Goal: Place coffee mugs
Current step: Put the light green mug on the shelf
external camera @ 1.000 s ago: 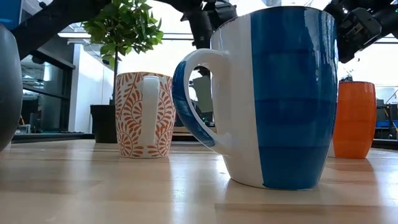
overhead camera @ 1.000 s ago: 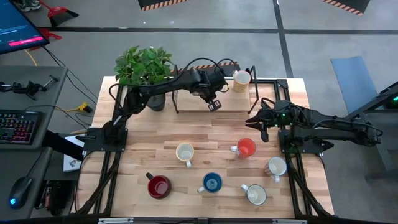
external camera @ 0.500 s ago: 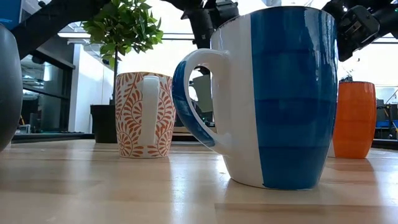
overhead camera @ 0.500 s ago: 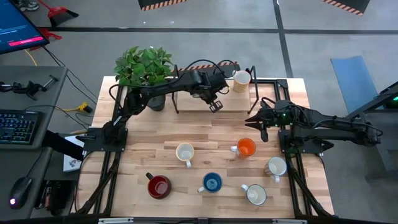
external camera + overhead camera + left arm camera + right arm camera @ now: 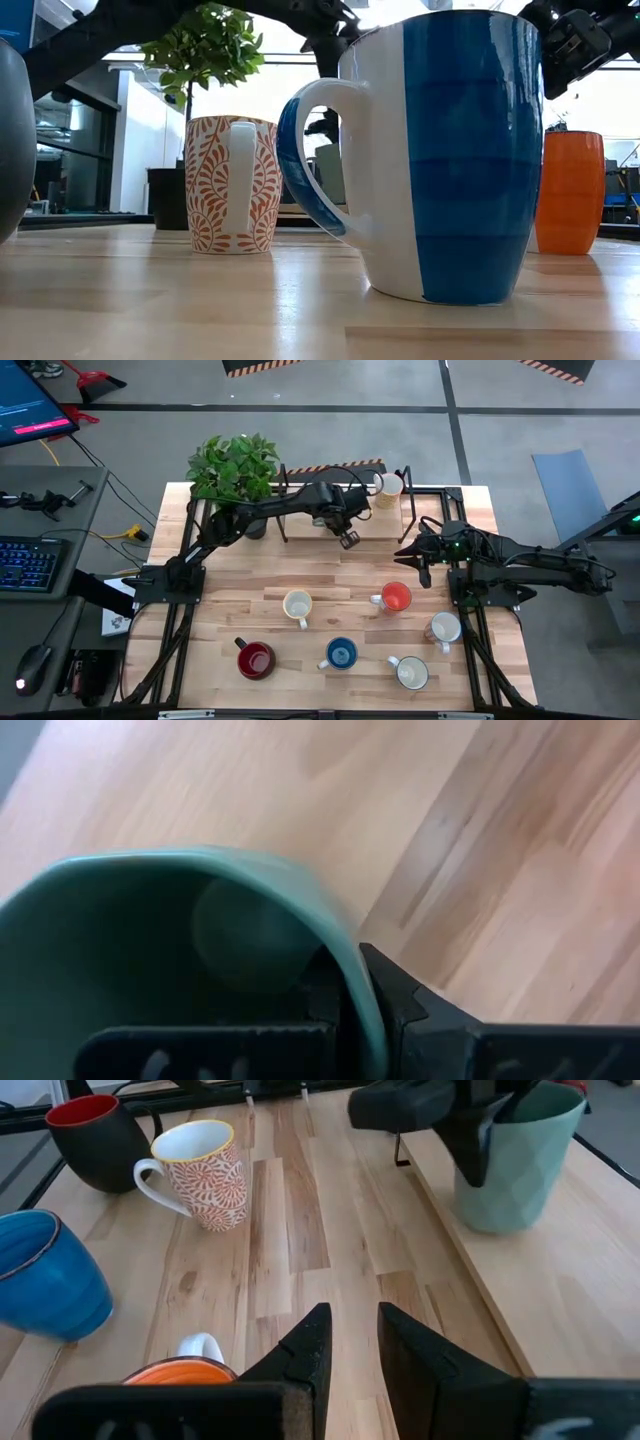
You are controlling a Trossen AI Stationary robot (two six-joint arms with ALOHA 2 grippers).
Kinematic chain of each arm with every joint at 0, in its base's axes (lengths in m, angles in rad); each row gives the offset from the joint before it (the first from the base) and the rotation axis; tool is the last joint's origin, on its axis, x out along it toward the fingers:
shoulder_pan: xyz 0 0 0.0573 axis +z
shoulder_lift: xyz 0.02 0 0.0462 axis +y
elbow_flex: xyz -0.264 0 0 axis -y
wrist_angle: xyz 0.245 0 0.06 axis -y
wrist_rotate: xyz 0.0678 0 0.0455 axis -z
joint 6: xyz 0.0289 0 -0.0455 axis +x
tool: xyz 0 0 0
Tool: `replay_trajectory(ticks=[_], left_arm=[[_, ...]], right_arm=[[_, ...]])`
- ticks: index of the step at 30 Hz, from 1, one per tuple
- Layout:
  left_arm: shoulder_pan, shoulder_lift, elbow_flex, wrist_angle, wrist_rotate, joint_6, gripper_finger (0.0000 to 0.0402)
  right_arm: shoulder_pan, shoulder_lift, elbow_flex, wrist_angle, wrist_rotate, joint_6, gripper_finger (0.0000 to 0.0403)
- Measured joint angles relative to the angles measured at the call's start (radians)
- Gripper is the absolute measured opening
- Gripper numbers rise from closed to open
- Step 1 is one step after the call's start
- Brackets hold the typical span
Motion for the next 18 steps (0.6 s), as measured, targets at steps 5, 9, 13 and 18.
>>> replay_trajectory(ticks=[5, 9, 13, 18], left_arm=[[0.007, 0.000, 0.001, -0.005, -0.020, 0.007, 0.0005], [0.013, 0.002, 0.001, -0.018, -0.017, 0.008, 0.0005], [0.014, 0.002, 0.001, -0.028, -0.017, 0.008, 0.0019], [0.014, 0.002, 0.001, -0.026, -0.019, 0.010, 0.0031]], right_arm=[[0.000, 0.000, 0.000, 0.001, 0.000, 0.000, 0.0066], [0.000, 0.000, 0.000, 0.001, 0.000, 0.000, 0.0066], [0.000, 0.000, 0.000, 0.001, 0.000, 0.000, 0.0066], [0.000, 0.000, 0.000, 0.001, 0.000, 0.000, 0.0066]])
